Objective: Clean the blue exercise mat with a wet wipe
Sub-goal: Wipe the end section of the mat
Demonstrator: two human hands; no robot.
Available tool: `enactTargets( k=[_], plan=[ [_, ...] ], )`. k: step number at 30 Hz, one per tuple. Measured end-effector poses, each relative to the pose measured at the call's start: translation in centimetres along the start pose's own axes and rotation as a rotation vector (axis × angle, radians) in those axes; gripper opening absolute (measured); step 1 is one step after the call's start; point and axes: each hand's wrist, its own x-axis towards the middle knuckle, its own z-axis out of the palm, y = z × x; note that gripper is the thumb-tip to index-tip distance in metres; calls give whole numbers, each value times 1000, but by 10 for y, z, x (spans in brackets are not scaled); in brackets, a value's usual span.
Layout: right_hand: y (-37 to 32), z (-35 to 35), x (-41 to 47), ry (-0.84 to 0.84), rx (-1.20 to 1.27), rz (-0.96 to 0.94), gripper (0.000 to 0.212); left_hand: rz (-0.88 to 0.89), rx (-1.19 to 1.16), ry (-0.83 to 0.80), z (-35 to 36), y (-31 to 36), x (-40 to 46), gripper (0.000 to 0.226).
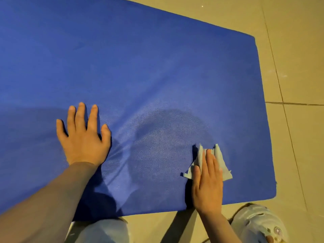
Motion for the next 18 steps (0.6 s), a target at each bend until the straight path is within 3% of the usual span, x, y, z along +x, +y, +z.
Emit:
enactTargets(
  k=[3,6,8,12,16,18],
  plan=[
    [-23,-3,-1,-24,148,143,60,5,-29,-27,-1,-2,-1,66],
    [-39,-18,-11,-201,159,80,57,4,-54,-112,-11,-5,2,66],
    [-46,-35,-23,-307,163,42,48,20,3,-257,-24,-1,6,61],
    [-57,-67,-43,-519,368,297,47,118,180,-562,-55,8,-16,70],
    [-68,-100,-53,-402,666,549,76,284,399,-710,-76,0,-67,81],
    [-72,-125,-56,-358,671,514,55,300,388,-760,-86,-6,-83,86]
  ],
)
